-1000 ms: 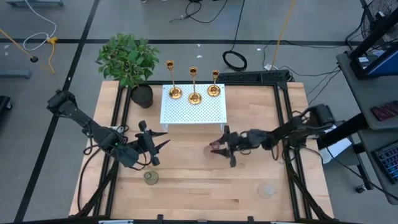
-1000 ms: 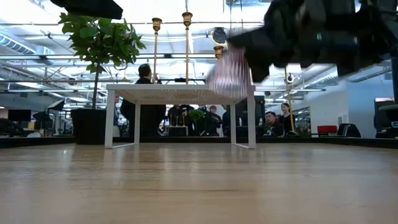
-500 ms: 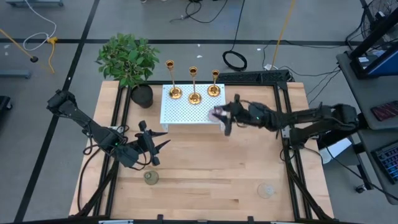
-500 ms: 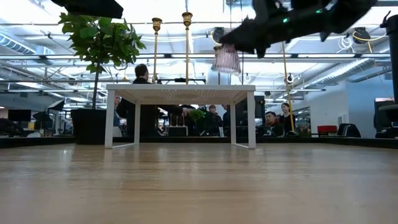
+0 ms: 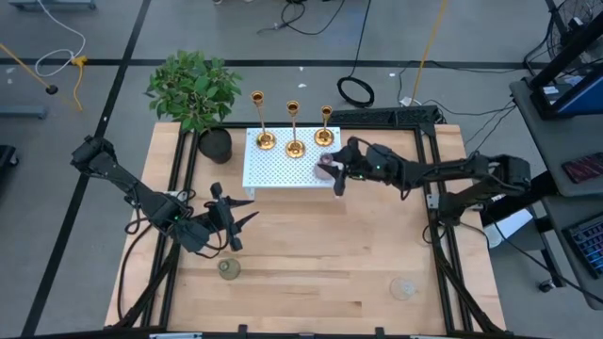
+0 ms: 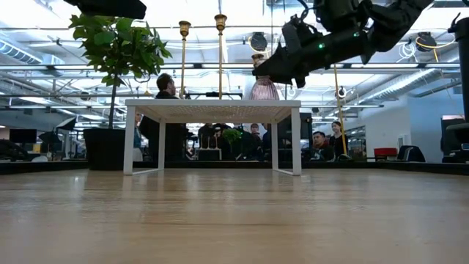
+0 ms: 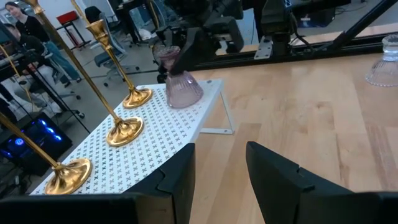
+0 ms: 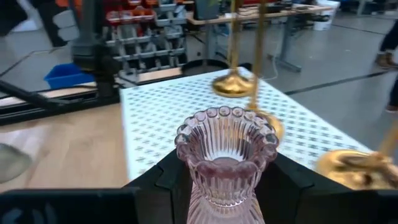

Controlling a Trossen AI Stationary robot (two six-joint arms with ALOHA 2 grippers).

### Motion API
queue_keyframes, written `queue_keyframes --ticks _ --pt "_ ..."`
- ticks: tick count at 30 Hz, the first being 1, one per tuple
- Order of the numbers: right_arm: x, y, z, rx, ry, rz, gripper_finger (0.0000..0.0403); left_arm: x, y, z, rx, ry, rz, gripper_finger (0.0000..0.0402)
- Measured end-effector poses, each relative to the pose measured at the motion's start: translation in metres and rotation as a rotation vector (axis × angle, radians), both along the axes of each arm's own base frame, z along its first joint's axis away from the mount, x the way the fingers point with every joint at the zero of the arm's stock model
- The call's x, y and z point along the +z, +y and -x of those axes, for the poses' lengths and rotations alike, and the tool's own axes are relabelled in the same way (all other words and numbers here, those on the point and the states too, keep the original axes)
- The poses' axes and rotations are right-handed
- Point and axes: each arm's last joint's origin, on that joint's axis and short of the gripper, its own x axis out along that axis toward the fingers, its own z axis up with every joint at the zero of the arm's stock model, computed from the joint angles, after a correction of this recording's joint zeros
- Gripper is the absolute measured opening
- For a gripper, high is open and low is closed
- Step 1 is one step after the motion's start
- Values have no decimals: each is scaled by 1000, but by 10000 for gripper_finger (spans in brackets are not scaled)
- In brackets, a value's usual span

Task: Pick & Place candle stick holders
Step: Put the pink candle holder on the shelf, then put the right transparent candle holder on the shelf

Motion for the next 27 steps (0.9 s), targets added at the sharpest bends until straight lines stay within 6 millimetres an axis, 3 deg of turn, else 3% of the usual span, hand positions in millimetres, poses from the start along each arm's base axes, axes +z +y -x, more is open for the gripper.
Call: queue_keyframes --ticks 11,27 --pt "-1 -11 3 -38 6 0 168 0 0 0 0 -2 1 150" --pt "4 -11 4 -29 -9 52 232 0 0 0 1 -5 5 150"
